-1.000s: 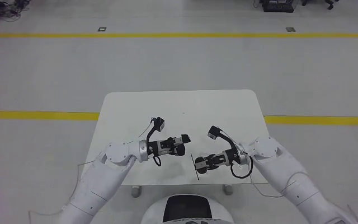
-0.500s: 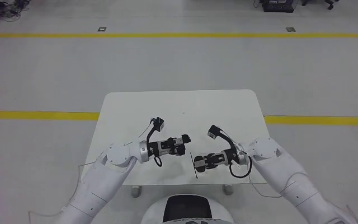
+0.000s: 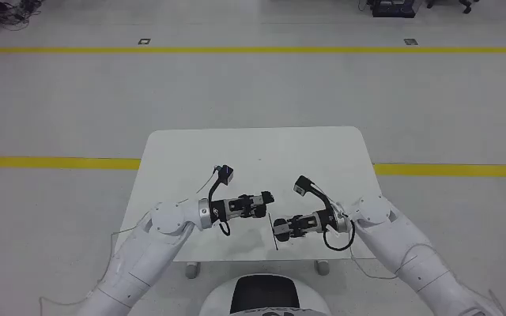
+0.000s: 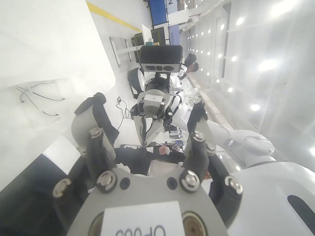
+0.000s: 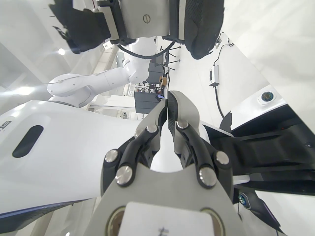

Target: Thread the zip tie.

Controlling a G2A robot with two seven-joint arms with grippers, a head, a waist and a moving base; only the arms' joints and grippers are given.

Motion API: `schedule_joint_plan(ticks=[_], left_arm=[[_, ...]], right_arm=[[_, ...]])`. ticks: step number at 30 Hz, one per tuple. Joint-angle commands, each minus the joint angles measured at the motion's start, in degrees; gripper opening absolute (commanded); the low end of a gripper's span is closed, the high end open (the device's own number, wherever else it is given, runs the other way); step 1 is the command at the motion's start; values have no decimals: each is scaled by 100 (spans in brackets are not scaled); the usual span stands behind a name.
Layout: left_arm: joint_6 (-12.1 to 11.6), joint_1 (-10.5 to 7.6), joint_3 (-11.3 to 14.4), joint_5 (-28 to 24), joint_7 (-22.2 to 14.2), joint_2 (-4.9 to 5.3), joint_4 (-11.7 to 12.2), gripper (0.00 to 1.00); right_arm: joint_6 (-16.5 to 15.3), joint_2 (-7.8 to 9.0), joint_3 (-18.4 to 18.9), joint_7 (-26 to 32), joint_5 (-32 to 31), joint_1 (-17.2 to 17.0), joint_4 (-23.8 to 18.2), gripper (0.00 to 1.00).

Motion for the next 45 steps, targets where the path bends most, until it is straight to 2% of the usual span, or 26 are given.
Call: schedule_joint_plan(ticks=[1, 3, 11, 14, 20, 24, 37, 45], left_arm=[[2, 10, -5, 3, -1, 14, -2, 24], [1, 15, -8, -3, 3, 25, -6, 16], [36, 0, 14, 21, -34, 68, -25, 18], [46, -4, 31, 34, -38, 83, -34, 22], [48, -15, 62, 44, -34, 110, -42, 22], [46, -27, 90, 39, -41, 126, -43, 17], [79, -87, 217, 41, -32, 166, -30, 21], [66, -136, 310, 54, -22, 183, 7, 14]], right_arm=[[0, -8, 14, 1, 8, 7, 11, 0], [0, -16, 26, 2, 7, 11, 24, 0], [0, -61, 83, -11, 8, 33, 67, 0], [0, -85, 103, 1, 31, 44, 80, 0], [0, -128, 141, 44, 37, 46, 106, 0], [0, -155, 158, 68, 50, 48, 145, 0], [0, -233, 164, 122, 78, 67, 308, 0], [0, -271, 153, 132, 103, 80, 378, 0]])
